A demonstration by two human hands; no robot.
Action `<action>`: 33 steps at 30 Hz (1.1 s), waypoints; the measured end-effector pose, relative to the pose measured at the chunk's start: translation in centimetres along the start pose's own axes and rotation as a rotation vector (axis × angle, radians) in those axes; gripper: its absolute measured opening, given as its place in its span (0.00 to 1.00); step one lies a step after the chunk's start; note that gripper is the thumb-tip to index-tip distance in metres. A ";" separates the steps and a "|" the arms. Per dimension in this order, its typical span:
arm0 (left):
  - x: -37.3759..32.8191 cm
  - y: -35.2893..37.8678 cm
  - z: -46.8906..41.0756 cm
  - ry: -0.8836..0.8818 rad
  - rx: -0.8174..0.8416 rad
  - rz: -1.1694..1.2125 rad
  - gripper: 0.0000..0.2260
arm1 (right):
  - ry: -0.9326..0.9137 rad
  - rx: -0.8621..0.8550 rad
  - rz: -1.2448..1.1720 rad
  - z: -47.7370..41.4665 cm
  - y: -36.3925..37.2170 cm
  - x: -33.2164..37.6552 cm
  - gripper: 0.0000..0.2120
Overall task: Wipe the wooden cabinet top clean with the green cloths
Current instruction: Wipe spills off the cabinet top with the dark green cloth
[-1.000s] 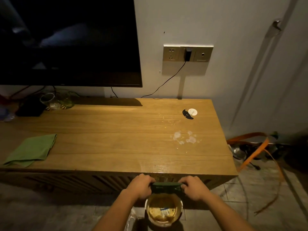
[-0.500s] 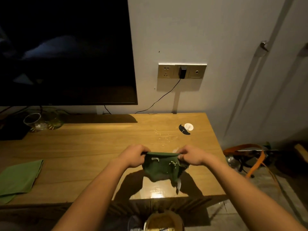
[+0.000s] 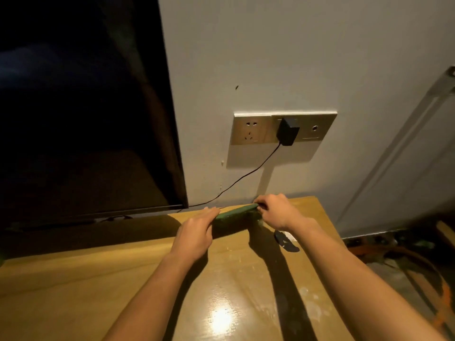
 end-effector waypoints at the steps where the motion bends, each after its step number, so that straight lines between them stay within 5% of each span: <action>1: 1.0 1.2 -0.3 0.011 0.010 -0.004 0.24 | 0.009 0.014 0.018 -0.6 1.3 -0.5 0.13; 7: 3.6 6.2 -0.5 0.118 0.236 -0.028 0.25 | 0.096 0.189 0.058 -0.8 7.4 -2.6 0.16; 10: 4.0 7.1 -0.5 0.130 0.294 -0.094 0.27 | 0.077 0.197 0.077 -0.4 8.4 -2.8 0.25; 33: -0.6 8.8 10.3 -0.071 0.285 -0.216 0.25 | -0.215 0.247 0.211 9.7 9.6 -8.0 0.28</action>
Point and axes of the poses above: each hand's wrist, its own z-axis away from the middle knuckle, its own y-axis out of the palm, x = y × z, the point moved 1 cm from there along -z, towards the middle knuckle, and after that the axes turned 10 degrees about -x, right-handed, at the moved point
